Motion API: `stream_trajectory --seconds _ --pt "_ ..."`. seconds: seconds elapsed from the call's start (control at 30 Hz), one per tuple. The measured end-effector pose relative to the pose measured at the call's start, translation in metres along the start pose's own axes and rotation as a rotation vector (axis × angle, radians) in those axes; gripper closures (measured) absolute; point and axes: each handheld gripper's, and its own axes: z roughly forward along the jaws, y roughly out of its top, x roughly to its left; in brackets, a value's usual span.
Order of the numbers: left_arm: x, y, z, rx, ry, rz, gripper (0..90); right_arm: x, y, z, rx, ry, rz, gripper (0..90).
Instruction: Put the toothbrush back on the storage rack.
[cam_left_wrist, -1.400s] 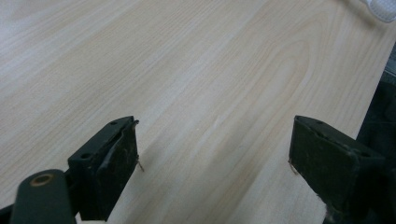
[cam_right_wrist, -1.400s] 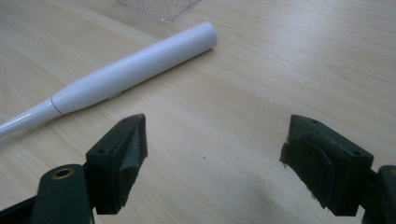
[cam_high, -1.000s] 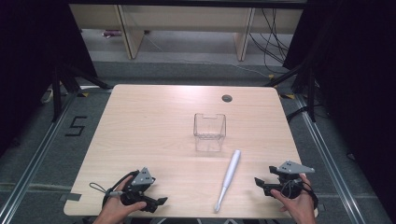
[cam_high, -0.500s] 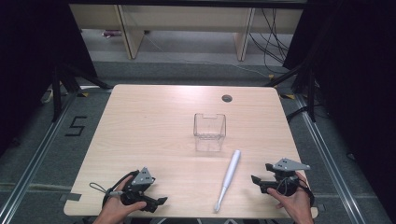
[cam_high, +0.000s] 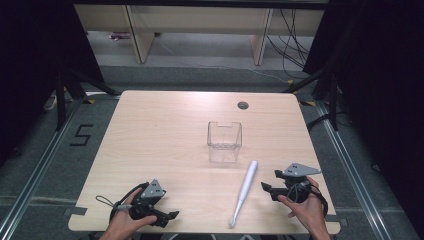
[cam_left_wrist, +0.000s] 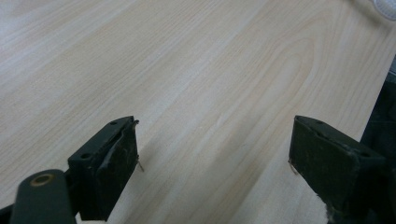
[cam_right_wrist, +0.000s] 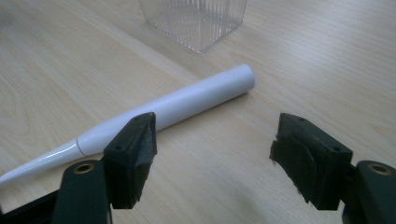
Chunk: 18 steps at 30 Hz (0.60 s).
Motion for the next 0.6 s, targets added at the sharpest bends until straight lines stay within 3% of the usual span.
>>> stream_trajectory --seconds 0.07,0.1,0.13,0.17,0.2,0.23,0.27,0.33,0.37,0.43,0.47,0.53,0.6 --pt "0.0 0.0 0.0 -0.003 -0.005 -0.006 14.9 0.002 0.002 0.001 0.016 0.012 0.018 32.7" --pt "-0.001 0.0 0.001 -0.01 -0.009 -0.017 14.9 0.0 0.004 0.002 0.01 0.005 -0.003 33.4" --pt "-0.001 0.0 0.001 -0.009 -0.009 -0.015 14.9 0.004 0.004 0.003 0.012 0.019 0.057 34.8" --pt "-0.001 0.0 0.001 -0.01 -0.009 -0.016 14.9 0.0 0.006 0.004 0.002 0.03 0.015 35.7" --pt "-0.001 0.0 0.001 -0.01 -0.01 -0.017 14.9 0.002 0.006 0.004 0.014 0.035 0.042 36.6" --pt "-0.001 0.0 0.001 -0.011 -0.01 -0.018 14.9 0.0 0.007 0.006 0.001 0.027 0.01 38.3" --pt "-0.001 0.0 0.001 -0.012 -0.01 -0.018 14.9 0.002 0.008 0.007 0.008 0.034 0.035 39.3" --pt "-0.001 0.0 0.0 -0.011 -0.009 -0.014 14.9 -0.001 0.011 0.009 0.003 0.035 0.007 41.5" --pt "-0.001 0.0 0.0 -0.011 -0.009 -0.015 14.9 0.001 0.012 0.009 0.013 0.039 0.026 43.5" --pt "0.0 0.0 0.0 0.0 -0.001 0.001 14.9 0.001 0.015 0.012 0.001 0.035 0.005 46.2" --pt "-0.001 0.0 0.001 -0.011 -0.01 -0.018 14.9 0.003 0.017 0.012 0.013 0.042 0.021 47.7" --pt "0.0 0.0 0.0 0.003 -0.004 0.002 14.9 0.002 0.02 0.016 -0.001 0.043 -0.023 52.3" --pt "-0.001 0.0 0.0 -0.009 -0.01 -0.015 14.9 0.003 0.023 0.02 -0.006 0.048 -0.037 58.8"
